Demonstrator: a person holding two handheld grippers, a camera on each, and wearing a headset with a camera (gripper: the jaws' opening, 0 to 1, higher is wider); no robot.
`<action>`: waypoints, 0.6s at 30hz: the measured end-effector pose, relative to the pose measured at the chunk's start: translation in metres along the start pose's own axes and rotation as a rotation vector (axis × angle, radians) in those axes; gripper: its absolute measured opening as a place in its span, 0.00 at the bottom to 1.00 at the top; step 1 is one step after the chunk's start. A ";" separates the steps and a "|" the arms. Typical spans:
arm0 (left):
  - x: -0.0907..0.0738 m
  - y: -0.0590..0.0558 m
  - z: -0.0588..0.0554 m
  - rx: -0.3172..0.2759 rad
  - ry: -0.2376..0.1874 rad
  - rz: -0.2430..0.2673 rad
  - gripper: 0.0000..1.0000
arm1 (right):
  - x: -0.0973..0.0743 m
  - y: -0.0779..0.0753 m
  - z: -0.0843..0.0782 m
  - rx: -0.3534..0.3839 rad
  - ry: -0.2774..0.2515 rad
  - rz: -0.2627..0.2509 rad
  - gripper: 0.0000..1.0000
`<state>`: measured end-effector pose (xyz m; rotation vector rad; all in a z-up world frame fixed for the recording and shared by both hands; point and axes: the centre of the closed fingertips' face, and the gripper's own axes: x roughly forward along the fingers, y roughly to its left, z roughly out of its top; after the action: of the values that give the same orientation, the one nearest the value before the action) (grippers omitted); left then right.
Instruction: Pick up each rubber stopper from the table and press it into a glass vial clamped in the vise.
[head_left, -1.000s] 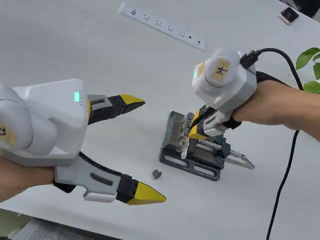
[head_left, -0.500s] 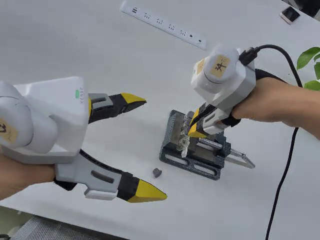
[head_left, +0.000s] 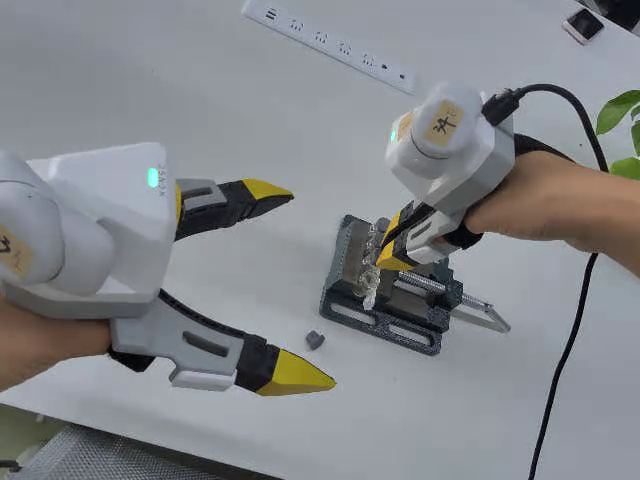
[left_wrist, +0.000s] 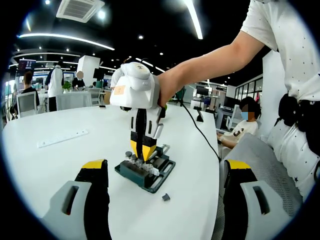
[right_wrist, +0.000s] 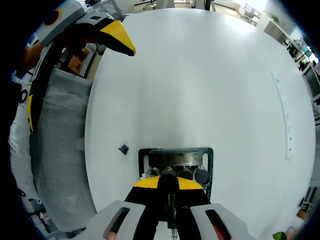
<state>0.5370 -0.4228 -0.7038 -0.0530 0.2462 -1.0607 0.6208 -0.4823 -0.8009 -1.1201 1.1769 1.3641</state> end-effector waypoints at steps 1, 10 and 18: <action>0.000 0.000 0.000 0.001 0.001 0.001 0.95 | 0.000 0.001 0.000 -0.005 0.004 -0.003 0.05; 0.002 -0.001 0.000 -0.001 0.001 -0.001 0.95 | 0.001 -0.001 0.001 -0.026 0.065 -0.049 0.05; 0.005 -0.001 0.003 -0.004 -0.006 -0.008 0.94 | 0.002 -0.003 0.002 0.008 0.132 -0.060 0.04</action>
<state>0.5391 -0.4281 -0.7011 -0.0606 0.2426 -1.0680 0.6232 -0.4796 -0.8031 -1.2452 1.2316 1.2547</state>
